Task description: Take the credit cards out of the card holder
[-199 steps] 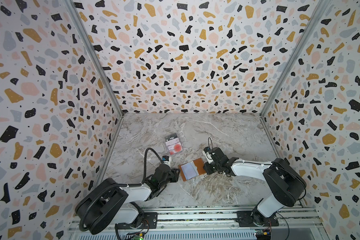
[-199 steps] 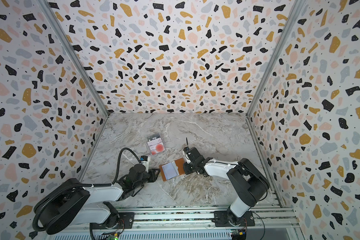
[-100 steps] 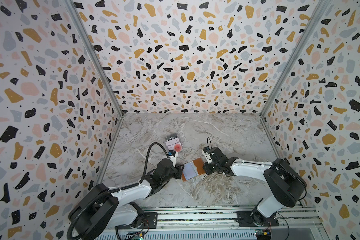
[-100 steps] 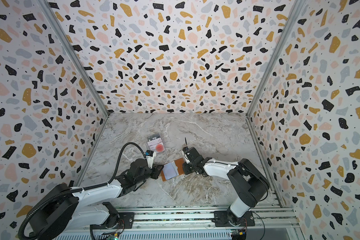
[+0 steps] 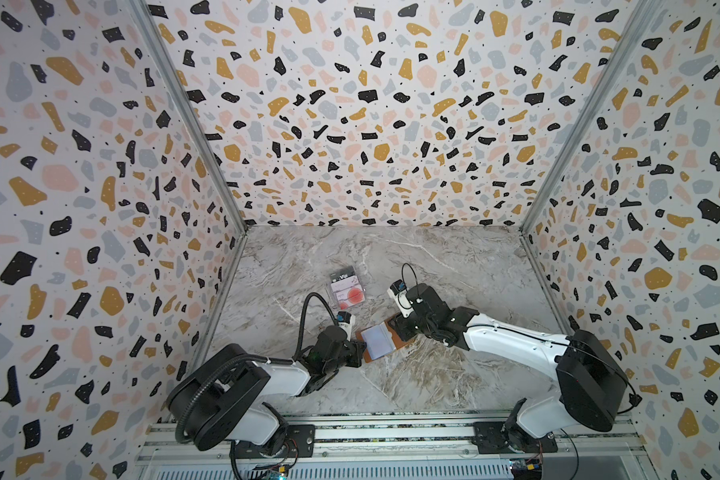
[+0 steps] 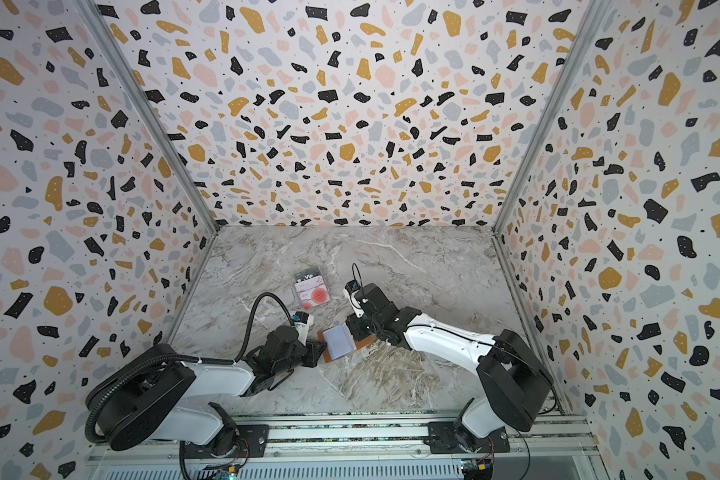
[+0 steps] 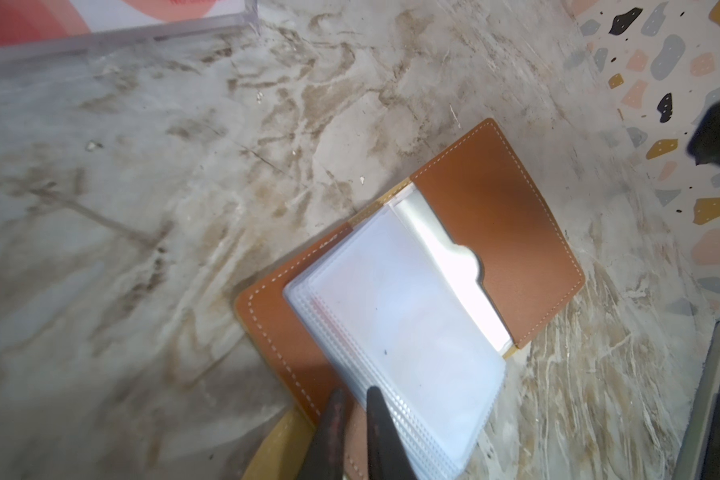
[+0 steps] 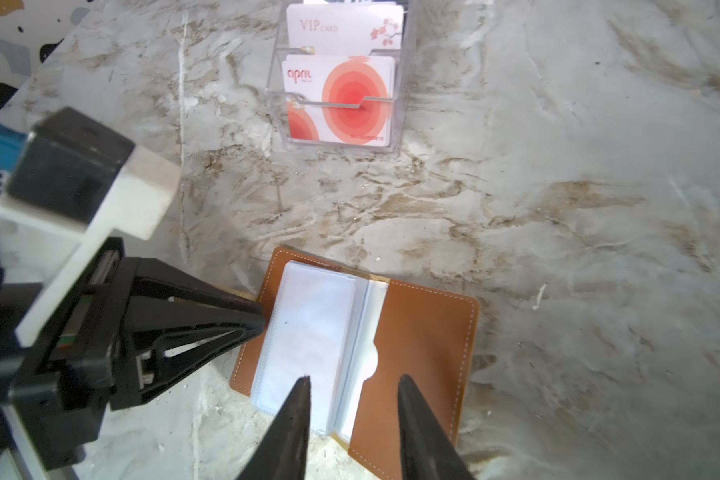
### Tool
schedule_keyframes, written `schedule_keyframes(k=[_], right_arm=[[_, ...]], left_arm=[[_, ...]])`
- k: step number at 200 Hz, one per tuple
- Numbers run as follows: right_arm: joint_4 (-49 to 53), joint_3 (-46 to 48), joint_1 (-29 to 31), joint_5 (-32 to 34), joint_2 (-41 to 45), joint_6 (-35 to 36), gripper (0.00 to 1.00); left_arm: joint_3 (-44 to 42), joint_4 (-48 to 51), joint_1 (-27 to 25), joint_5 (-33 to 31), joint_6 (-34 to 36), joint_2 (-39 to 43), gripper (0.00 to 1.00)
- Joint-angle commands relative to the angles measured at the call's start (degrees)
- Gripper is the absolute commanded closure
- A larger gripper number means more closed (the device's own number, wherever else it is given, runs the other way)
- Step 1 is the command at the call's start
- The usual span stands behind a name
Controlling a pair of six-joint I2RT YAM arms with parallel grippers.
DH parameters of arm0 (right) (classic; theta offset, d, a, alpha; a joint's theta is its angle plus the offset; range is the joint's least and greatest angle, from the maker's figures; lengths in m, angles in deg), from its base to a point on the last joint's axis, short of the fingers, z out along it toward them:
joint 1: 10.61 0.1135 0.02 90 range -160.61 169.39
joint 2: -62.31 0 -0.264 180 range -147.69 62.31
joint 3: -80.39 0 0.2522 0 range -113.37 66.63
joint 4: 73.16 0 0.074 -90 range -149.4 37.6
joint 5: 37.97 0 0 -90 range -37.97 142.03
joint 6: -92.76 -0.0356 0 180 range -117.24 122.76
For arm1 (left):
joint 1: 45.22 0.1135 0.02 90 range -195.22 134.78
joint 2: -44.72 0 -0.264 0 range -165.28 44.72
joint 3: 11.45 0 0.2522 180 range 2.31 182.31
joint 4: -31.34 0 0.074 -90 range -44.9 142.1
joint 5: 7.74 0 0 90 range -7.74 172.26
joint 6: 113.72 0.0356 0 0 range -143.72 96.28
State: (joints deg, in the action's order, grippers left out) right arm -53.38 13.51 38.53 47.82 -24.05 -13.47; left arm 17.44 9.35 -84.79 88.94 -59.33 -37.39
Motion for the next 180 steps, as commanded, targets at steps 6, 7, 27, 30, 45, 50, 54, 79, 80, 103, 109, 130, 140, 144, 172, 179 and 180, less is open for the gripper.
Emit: schedule_keyframes(k=[6, 7, 27, 30, 45, 50, 54, 79, 80, 103, 109, 130, 140, 144, 172, 179, 180], right_arm=[[0.44, -1.43, 2.35, -2.31, -3.43, 0.86, 0.54], [0.37, -1.4, 2.4, -2.39, -3.49, 0.9, 0.54], [-0.71, -1.88, 3.94, -3.11, -5.63, 1.07, 0.45], [-0.85, -2.03, 4.08, -3.1, -5.98, 1.04, 0.44], [-1.21, -2.61, 5.1, -2.69, -7.63, 1.2, 0.4], [-1.01, -2.88, 5.37, -2.23, -8.24, 1.12, 0.4], [-0.87, -3.07, 5.5, -1.9, -8.59, 1.12, 0.39], [-0.28, -3.91, 6.04, -0.05, -10.55, 0.91, 0.36], [-0.25, -3.96, 6.0, -0.03, -10.61, 0.88, 0.36], [-0.07, -4.33, 6.3, 0.96, -11.77, 0.78, 0.34], [0.27, -4.59, 6.44, 1.64, -12.26, 0.88, 0.34], [1.95, -5.86, 7.0, 4.97, -14.06, 0.94, 0.35], [2.72, -6.44, 7.23, 6.22, -14.89, 1.03, 0.35], [2.89, -6.61, 7.25, 6.53, -15.23, 1.02, 0.35], [2.66, -6.65, 7.53, 5.35, -16.19, 1.44, 0.34], [2.55, -6.57, 7.62, 4.96, -16.2, 1.42, 0.33], [2.53, -6.61, 7.67, 4.94, -16.2, 1.4, 0.33]], left_arm=[[-1.46, -4.83, -0.24, 0.09, -1.6, -0.51, 0.87], [-1.53, -4.84, -0.24, 0.09, -1.62, -0.56, 0.87], [-2.34, -5.12, -0.24, 0.0, -1.94, -0.69, 0.87], [-2.39, -5.1, -0.24, 0.0, -1.92, -0.81, 0.87], [-2.79, -5.18, -0.24, 0.08, -1.91, -1.29, 0.88], [-2.83, -5.2, -0.24, 0.21, -1.87, -1.71, 0.88], [-2.83, -5.29, -0.24, 0.18, -1.83, -1.94, 0.88], [-3.68, -7.51, -0.24, 0.61, -2.5, -3.86, 0.9], [-3.74, -7.59, -0.24, 0.61, -2.56, -3.95, 0.9], [-4.41, -8.81, -0.24, 0.53, -3.43, -4.63, 0.91], [-4.57, -8.86, -0.24, 0.46, -3.47, -4.61, 0.91], [-4.85, -8.67, -0.24, 0.16, -3.5, -4.14, 0.92], [-4.9, -8.45, -0.2, 0.02, -3.43, -3.92, 0.92], [-4.94, -8.26, -0.24, 0.0, -3.41, -3.76, 0.92], [-4.77, -7.94, -0.24, 0.0, -3.17, -3.55, 0.92], [-4.72, -7.91, -0.24, 0.0, -3.13, -3.63, 0.92], [-4.74, -7.92, -0.24, 0.0, -3.09, -3.61, 0.92]])
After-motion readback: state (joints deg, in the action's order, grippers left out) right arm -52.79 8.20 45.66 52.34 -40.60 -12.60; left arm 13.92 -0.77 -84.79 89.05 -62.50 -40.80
